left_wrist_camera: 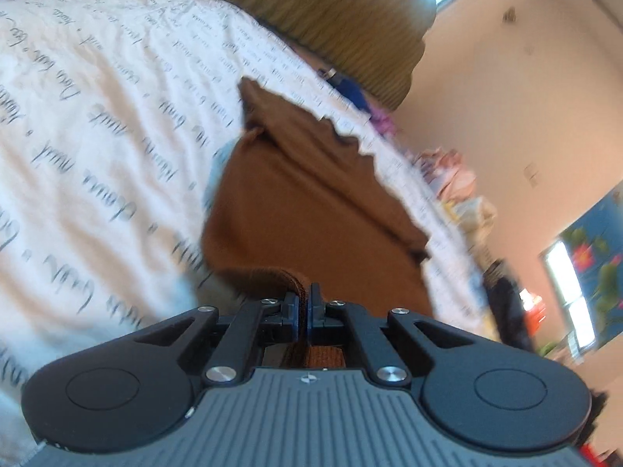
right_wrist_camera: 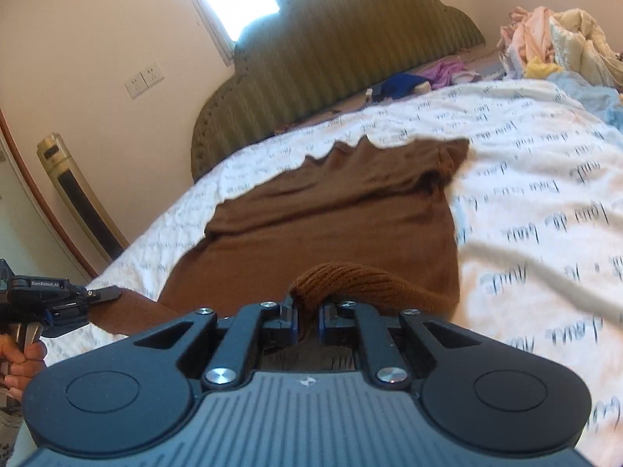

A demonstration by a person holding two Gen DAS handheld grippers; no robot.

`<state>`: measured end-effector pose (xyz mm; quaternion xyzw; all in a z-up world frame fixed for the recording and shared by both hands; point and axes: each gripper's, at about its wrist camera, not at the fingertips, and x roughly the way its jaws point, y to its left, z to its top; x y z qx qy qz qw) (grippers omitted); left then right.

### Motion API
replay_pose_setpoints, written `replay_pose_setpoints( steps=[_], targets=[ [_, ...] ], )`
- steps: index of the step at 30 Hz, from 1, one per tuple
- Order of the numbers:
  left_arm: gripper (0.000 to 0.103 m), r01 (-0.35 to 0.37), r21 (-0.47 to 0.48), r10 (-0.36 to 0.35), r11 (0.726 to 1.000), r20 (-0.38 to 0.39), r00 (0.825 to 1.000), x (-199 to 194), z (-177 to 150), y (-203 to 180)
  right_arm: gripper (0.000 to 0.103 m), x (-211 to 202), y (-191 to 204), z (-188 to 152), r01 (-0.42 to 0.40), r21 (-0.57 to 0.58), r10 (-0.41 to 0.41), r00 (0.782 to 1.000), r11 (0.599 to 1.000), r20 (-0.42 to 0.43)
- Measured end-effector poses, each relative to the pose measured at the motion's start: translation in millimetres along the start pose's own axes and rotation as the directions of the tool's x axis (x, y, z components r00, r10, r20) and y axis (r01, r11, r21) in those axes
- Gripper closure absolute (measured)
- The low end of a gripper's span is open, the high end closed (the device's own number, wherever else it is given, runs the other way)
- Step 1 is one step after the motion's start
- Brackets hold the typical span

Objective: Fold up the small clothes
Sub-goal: 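Lift the held hem and fold it toward the collar with both grippers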

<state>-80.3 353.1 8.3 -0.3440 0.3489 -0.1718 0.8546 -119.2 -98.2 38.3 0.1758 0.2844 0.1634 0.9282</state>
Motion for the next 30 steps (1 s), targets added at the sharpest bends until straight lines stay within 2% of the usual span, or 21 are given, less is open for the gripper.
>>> replay_pose_setpoints(
  steps=[6, 10, 14, 19, 25, 30],
  targets=[
    [0.100, 0.100, -0.008, -0.100, 0.995, 0.037, 0.994, 37, 63, -14, 0.095, 36, -22, 60, -0.016, 0.028, 0.015, 0.999, 0.999, 0.042],
    [0.100, 0.129, -0.051, -0.126, 0.990, 0.058, 0.990, 75, 106, -12, 0.095, 86, -49, 110, -0.046, 0.115, 0.045, 0.999, 0.992, 0.015],
    [0.100, 0.109, -0.088, -0.104, 0.990, 0.068, 0.992, 120, 143, -3, 0.095, 151, -73, 151, -0.039, 0.192, 0.049, 0.997, 0.981, -0.051],
    [0.100, 0.078, -0.124, -0.071, 0.989, 0.060, 0.996, 181, 191, 14, 0.095, 224, -95, 180, 0.047, 0.213, -0.017, 0.990, 0.976, -0.139],
    [0.100, 0.037, -0.131, -0.034, 0.991, 0.028, 0.999, 245, 224, 24, 0.095, 280, -106, 204, 0.095, 0.185, -0.062, 0.983, 0.978, -0.174],
    [0.100, 0.028, -0.153, -0.025, 0.988, 0.027, 0.999, 275, 241, 33, 0.094, 310, -115, 215, 0.126, 0.179, -0.092, 0.979, 0.976, -0.184]
  ],
)
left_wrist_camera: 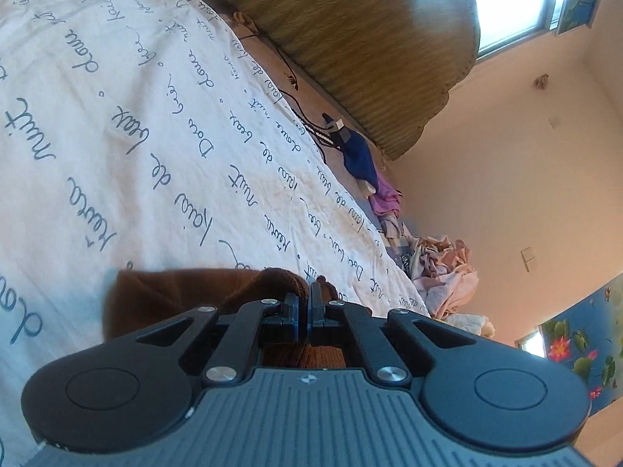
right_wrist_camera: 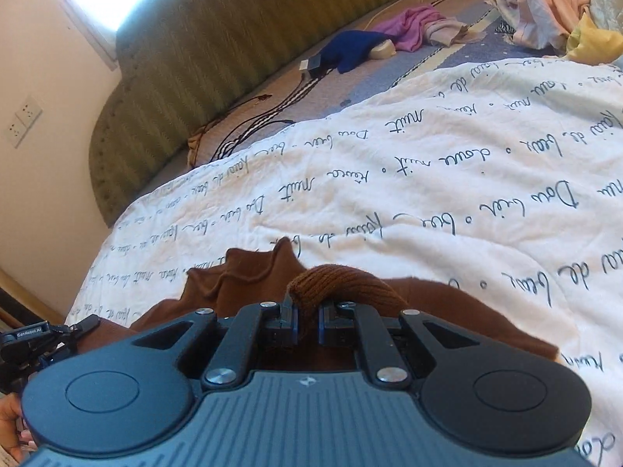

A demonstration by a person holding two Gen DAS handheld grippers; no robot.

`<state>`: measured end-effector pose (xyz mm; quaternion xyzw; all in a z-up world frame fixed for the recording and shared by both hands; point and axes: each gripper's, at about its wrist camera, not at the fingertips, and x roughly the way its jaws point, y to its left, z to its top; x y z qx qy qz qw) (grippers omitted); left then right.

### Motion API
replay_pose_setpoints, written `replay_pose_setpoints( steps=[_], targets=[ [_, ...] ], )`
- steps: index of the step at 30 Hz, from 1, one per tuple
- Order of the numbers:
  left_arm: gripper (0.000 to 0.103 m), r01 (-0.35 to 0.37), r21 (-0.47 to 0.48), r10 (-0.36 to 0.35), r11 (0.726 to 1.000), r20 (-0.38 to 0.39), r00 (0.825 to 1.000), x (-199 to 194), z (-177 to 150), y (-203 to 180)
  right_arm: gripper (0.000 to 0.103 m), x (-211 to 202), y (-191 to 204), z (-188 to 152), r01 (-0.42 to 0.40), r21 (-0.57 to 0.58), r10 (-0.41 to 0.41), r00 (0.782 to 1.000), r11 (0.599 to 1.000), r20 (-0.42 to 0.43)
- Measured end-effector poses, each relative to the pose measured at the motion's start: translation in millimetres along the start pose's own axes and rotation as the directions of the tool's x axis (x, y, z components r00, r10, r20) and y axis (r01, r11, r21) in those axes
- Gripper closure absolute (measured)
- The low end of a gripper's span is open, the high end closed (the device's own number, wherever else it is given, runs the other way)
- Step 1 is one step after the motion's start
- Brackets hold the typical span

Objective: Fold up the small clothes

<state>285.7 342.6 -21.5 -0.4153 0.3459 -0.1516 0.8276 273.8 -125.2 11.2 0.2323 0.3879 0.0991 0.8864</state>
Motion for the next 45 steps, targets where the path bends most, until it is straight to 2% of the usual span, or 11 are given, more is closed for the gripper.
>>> replay_pose_setpoints(
  steps=[5, 8, 10, 12, 15, 20, 25, 29, 33, 37, 45],
  targets=[
    [0.099, -0.041, -0.035, 0.041, 0.999, -0.010, 0.999, 20, 10, 14, 0.091, 38, -13, 7, -0.012, 0.058, 0.015, 0.998, 0.998, -0.066],
    [0.099, -0.107, -0.059, 0.106, 0.993, -0.025, 0.994, 31, 11, 26, 0.052, 54, -26, 9, -0.040, 0.147, 0.057, 0.992, 0.988, -0.111],
    [0.096, -0.121, -0.109, 0.121, 0.987, -0.010, 0.993, 34, 15, 37, 0.009, 46, -24, 12, -0.077, 0.159, 0.088, 0.994, 0.984, -0.060],
    [0.089, -0.130, -0.142, 0.133, 0.981, 0.011, 0.991, 33, 24, 40, 0.000, 33, -19, 18, -0.048, 0.144, 0.049, 0.999, 0.988, -0.004],
    [0.062, -0.185, -0.092, 0.193, 0.978, 0.083, 0.978, 23, 40, 28, 0.000, 19, -7, 23, -0.076, 0.074, 0.076, 0.997, 0.994, -0.006],
    [0.057, -0.065, 0.013, 0.065, 0.998, 0.021, 0.998, -1, 23, -5, 0.000, 7, 16, -1, -0.152, -0.049, 0.150, 0.987, 0.987, -0.050],
    [0.041, -0.144, 0.121, 0.154, 0.982, -0.080, 0.985, 23, -21, -6, 0.000, 47, 27, -30, -0.017, -0.192, -0.021, 0.980, 0.981, -0.197],
    [0.045, -0.223, 0.153, 0.236, 0.963, -0.072, 0.969, 24, -19, -4, 0.000, -2, 24, -21, -0.084, -0.100, 0.064, 0.979, 0.991, -0.194],
    [0.007, -0.093, 0.160, 0.104, 0.983, -0.061, 0.993, -36, -19, -32, 0.000, -73, -1, -30, -0.096, -0.104, 0.082, 0.988, 0.990, -0.133],
    [0.004, 0.001, 0.032, 0.003, 0.999, -0.115, 0.993, -96, -40, -10, 0.000, -105, -63, -60, -0.104, 0.038, 0.109, 0.982, 0.994, -0.157],
    [0.001, -0.065, -0.144, 0.035, 0.988, -0.205, 0.978, -117, -65, 59, 0.000, -101, -110, -92, -0.183, 0.243, 0.222, 0.964, 0.953, -0.145]
  ],
)
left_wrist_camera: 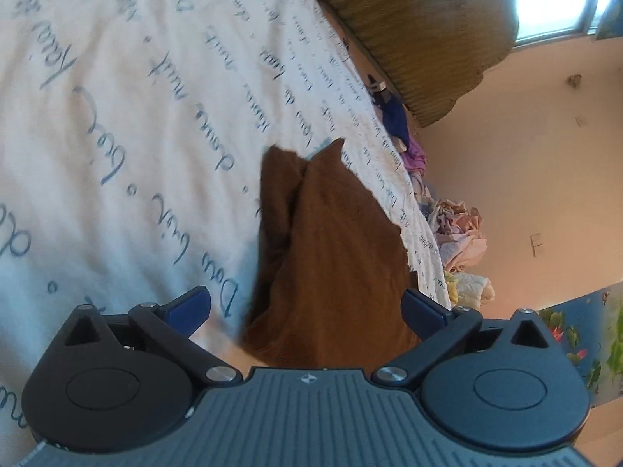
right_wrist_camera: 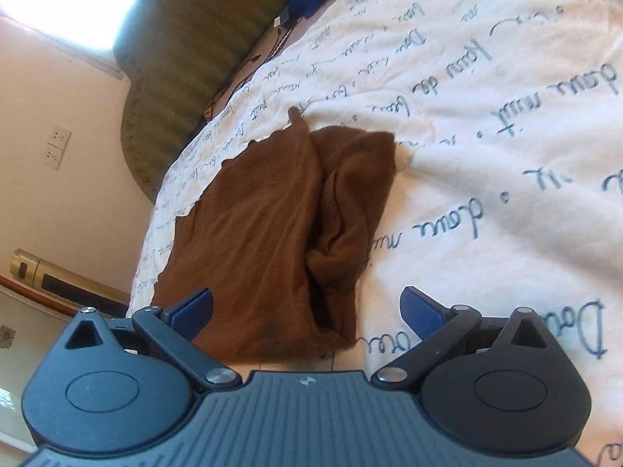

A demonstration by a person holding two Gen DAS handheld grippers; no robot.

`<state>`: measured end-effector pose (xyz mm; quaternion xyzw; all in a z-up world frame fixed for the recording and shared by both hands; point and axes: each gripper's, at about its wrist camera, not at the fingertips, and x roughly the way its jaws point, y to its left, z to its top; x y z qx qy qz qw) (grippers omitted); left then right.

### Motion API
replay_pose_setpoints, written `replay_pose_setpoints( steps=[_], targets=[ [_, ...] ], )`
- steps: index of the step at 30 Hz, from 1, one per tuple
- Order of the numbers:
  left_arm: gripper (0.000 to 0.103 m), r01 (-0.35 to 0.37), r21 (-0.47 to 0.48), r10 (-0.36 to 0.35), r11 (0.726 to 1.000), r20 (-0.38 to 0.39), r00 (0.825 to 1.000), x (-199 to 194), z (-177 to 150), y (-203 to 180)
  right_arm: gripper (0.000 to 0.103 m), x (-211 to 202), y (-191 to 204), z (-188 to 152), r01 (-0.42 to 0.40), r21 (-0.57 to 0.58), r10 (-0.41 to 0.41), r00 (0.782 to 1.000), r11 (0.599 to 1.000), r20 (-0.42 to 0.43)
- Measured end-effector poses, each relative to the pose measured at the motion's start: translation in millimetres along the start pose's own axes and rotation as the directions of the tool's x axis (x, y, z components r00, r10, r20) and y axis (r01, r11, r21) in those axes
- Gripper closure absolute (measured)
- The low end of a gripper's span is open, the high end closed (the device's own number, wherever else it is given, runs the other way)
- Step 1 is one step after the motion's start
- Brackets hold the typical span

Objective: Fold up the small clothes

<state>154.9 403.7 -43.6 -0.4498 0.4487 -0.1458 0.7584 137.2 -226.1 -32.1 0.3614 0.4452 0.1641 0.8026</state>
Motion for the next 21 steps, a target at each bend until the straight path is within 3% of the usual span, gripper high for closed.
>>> replay_pose_setpoints(
  steps=[5, 10, 11, 12, 13, 14, 15, 21],
  targets=[
    [0.001, -0.008, 0.047, 0.009, 0.999, -0.027, 1.000, 28, -1, -8, 0.000, 38, 3, -1, -0.027, 0.053, 0.029, 0.999, 0.998, -0.039],
    [0.001, 0.017, -0.028, -0.019, 0.999, -0.056, 0.998, 46, 8, -8, 0.002, 55, 14, -3, -0.073, 0.044, 0.073, 0.997, 0.996, -0.008],
    [0.003, 0.016, -0.047, -0.019, 0.999, -0.061, 0.998, 48, 10, -8, 0.009, 56, 18, -4, -0.055, 0.026, 0.055, 0.998, 0.998, -0.003],
    [0.006, 0.004, -0.048, -0.007, 0.999, -0.066, 0.998, 50, 12, -11, 0.050, 57, 21, -5, -0.032, 0.015, 0.032, 0.999, 0.999, -0.003],
    [0.027, -0.006, -0.042, 0.004, 0.999, -0.068, 0.998, 50, 14, -14, 0.092, 60, 21, -6, 0.007, 0.027, -0.006, 1.000, 1.000, -0.020],
    [0.060, -0.021, -0.042, 0.017, 0.999, -0.085, 0.996, 53, 16, -15, 0.091, 62, 19, -7, 0.019, 0.046, -0.018, 1.000, 0.999, -0.025],
    [0.082, -0.031, -0.049, 0.026, 0.998, -0.098, 0.995, 56, 17, -15, 0.091, 61, 21, -9, 0.014, 0.034, -0.014, 1.000, 0.999, -0.017],
    [0.090, -0.025, 0.025, 0.027, 0.999, -0.087, 0.996, 50, 17, -23, 0.092, 47, 45, -13, 0.069, -0.038, -0.068, 0.997, 0.997, 0.026]
  ],
)
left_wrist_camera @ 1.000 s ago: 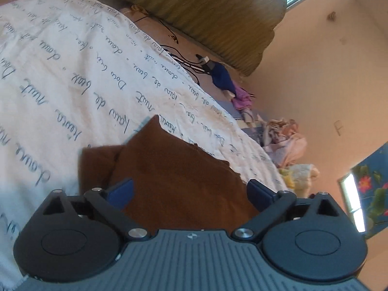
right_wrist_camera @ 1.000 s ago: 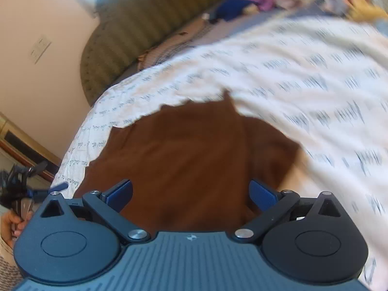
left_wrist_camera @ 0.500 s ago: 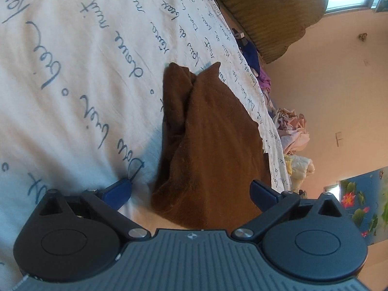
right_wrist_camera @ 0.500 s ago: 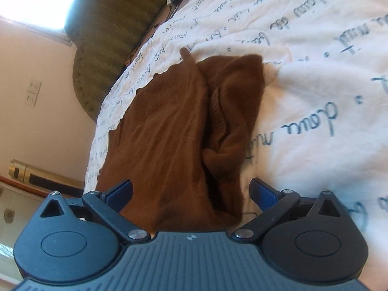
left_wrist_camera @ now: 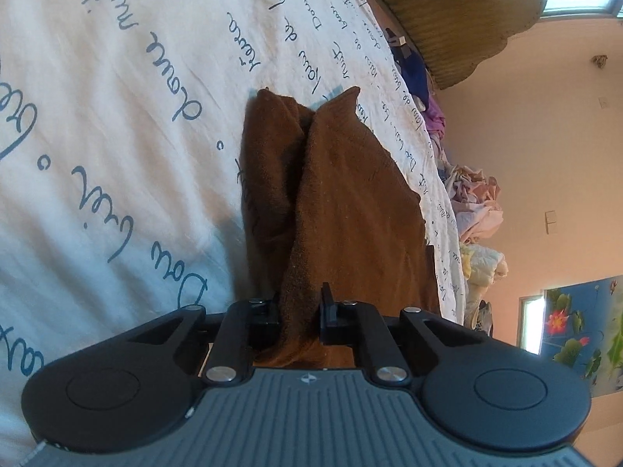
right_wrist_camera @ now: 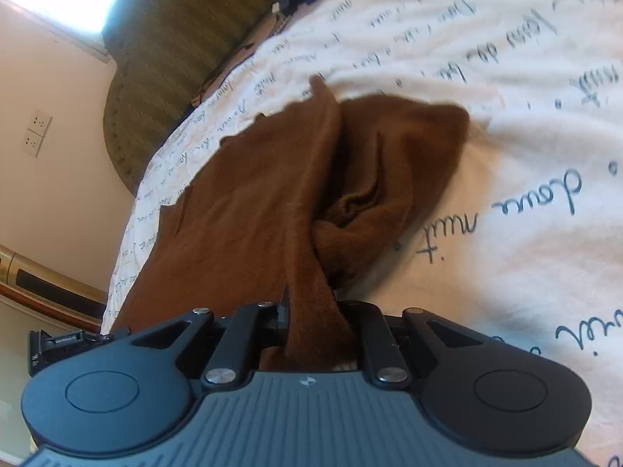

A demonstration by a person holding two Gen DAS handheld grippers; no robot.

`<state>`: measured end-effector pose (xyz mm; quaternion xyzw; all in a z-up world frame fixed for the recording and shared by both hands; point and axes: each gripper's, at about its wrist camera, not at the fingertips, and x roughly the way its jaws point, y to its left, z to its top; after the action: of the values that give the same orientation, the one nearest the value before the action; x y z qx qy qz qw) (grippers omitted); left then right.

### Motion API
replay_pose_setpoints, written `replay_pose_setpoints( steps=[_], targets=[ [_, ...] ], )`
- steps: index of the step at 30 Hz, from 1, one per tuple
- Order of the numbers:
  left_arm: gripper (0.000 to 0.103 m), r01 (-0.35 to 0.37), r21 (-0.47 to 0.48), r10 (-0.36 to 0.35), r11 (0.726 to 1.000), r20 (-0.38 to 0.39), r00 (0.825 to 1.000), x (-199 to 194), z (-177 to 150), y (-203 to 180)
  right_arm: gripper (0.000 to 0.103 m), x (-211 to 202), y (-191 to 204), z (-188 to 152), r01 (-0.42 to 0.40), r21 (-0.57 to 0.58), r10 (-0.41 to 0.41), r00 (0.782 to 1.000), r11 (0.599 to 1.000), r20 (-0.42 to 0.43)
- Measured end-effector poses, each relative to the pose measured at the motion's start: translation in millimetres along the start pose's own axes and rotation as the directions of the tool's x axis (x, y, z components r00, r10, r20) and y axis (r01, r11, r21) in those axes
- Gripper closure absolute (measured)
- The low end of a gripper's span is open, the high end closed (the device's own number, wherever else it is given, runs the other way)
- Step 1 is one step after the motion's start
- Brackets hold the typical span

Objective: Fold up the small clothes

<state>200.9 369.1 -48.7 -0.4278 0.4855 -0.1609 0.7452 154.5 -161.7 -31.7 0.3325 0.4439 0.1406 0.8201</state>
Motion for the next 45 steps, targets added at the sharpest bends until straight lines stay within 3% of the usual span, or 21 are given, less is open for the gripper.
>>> replay_pose_setpoints(
  steps=[5, 8, 18, 20, 23, 25, 26, 28, 30, 31, 33, 35, 36, 37, 40, 43, 45],
  targets=[
    [0.091, 0.029, 0.060, -0.029, 0.998, 0.001, 1.000, -24, -4, -21, 0.093, -38, 37, -7, -0.045, -0.071, 0.047, 0.998, 0.997, 0.036],
    [0.091, 0.040, 0.091, -0.039, 0.995, -0.008, 0.999, -42, -17, -26, 0.093, -60, 50, -30, -0.054, -0.111, 0.058, 0.998, 0.992, 0.029],
    [0.093, 0.069, 0.088, -0.067, 0.994, -0.018, 0.998, -98, -89, 14, 0.093, -113, 28, -129, -0.083, -0.074, 0.086, 0.996, 0.994, 0.038],
    [0.101, 0.071, 0.071, -0.070, 0.995, -0.004, 0.998, -109, -98, 26, 0.093, -122, 26, -147, -0.046, -0.096, 0.052, 0.997, 0.994, 0.058],
    [0.101, 0.026, 0.065, -0.027, 0.998, 0.019, 0.999, -116, -106, 48, 0.090, -110, 13, -159, 0.001, -0.088, 0.002, 0.999, 0.996, 0.036],
    [0.101, -0.044, 0.057, 0.041, 0.997, 0.046, 0.998, -117, -107, 64, 0.081, -109, 8, -166, 0.129, -0.088, -0.124, 0.991, 0.988, 0.054],
    [0.100, -0.049, 0.041, 0.047, 0.998, 0.065, 0.997, -120, -108, 69, 0.080, -115, 6, -171, 0.122, -0.070, -0.117, 0.991, 0.990, 0.070],
    [0.080, -0.007, 0.060, 0.003, 0.998, 0.078, 0.997, -127, -115, 64, 0.073, -131, 8, -178, 0.071, -0.069, -0.064, 0.992, 0.995, 0.105],
    [0.012, 0.000, 0.089, -0.012, 0.996, 0.134, 0.991, -140, -122, 51, 0.070, -143, 20, -181, 0.136, -0.120, -0.114, 0.979, 0.983, 0.172],
    [0.006, 0.017, 0.114, -0.037, 0.993, 0.174, 0.984, -147, -126, 39, 0.070, -145, 32, -180, 0.163, -0.166, -0.126, 0.968, 0.973, 0.216],
    [0.008, 0.059, 0.186, -0.093, 0.981, 0.178, 0.980, -149, -129, 15, 0.066, -149, 46, -175, 0.194, -0.240, -0.124, 0.952, 0.951, 0.278],
    [0.008, 0.065, 0.233, -0.104, 0.970, 0.158, 0.982, -136, -134, -11, 0.031, -134, 59, -157, 0.281, -0.309, -0.182, 0.933, 0.909, 0.311],
    [0.008, 0.072, 0.255, -0.110, 0.964, 0.137, 0.984, -124, -138, -23, 0.012, -127, 56, -144, 0.299, -0.282, -0.207, 0.927, 0.912, 0.312],
    [0.008, 0.076, 0.287, -0.113, 0.955, 0.114, 0.987, -108, -143, -34, 0.012, -123, 47, -132, 0.283, -0.229, -0.206, 0.929, 0.931, 0.309],
    [0.007, 0.041, 0.380, -0.079, 0.924, 0.085, 0.993, -69, -157, -58, 0.013, -110, 5, -101, 0.124, -0.045, -0.113, 0.974, 0.991, 0.196],
    [0.007, -0.032, 0.439, 0.006, 0.898, 0.060, 0.998, -29, -168, -63, 0.013, -101, -28, -89, 0.091, 0.092, -0.103, 0.985, 0.992, 0.136],
    [0.006, -0.052, 0.456, 0.045, 0.888, 0.027, 0.999, -8, -169, -58, 0.013, -95, -41, -87, 0.093, 0.116, -0.107, 0.987, 0.989, 0.124]
  ],
)
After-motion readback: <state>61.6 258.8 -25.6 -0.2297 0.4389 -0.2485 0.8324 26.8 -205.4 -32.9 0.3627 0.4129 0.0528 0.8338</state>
